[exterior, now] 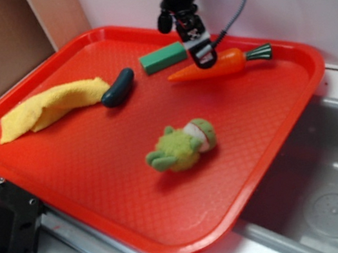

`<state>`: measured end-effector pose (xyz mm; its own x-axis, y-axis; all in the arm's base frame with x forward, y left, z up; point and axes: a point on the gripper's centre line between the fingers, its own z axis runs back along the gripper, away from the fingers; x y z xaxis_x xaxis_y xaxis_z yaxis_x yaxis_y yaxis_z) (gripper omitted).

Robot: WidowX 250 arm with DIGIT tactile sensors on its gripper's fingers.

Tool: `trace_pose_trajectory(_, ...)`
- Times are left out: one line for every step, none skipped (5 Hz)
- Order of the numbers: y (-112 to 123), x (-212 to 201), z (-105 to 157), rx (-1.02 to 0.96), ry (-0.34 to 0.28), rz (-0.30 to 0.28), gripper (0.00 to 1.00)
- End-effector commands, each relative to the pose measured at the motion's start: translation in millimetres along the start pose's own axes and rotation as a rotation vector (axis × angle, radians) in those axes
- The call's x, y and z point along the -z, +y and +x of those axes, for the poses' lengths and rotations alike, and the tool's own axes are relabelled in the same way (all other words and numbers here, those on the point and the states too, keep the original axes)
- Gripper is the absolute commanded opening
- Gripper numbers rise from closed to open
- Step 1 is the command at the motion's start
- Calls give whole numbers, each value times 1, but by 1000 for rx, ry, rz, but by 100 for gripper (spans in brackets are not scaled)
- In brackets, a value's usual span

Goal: Grab the carrot.

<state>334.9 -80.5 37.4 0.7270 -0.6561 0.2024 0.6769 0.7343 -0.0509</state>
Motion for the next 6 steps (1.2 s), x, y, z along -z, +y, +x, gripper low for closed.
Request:
trace_pose_trajectory(-24,5,21,133,-41,-21,100)
trace_pose_trajectory(-23,8,22,123,-28,-24,0)
trace_pose_trajectory(-23,9,22,105,-18,-23,0)
trace_pose_trajectory(-21,2,20,49,18,5,0)
trace_pose_trajectory(-21,-33,5,-129,42,14,0)
trace_pose_trajectory(-30,-71,-18,-341,58,41,0)
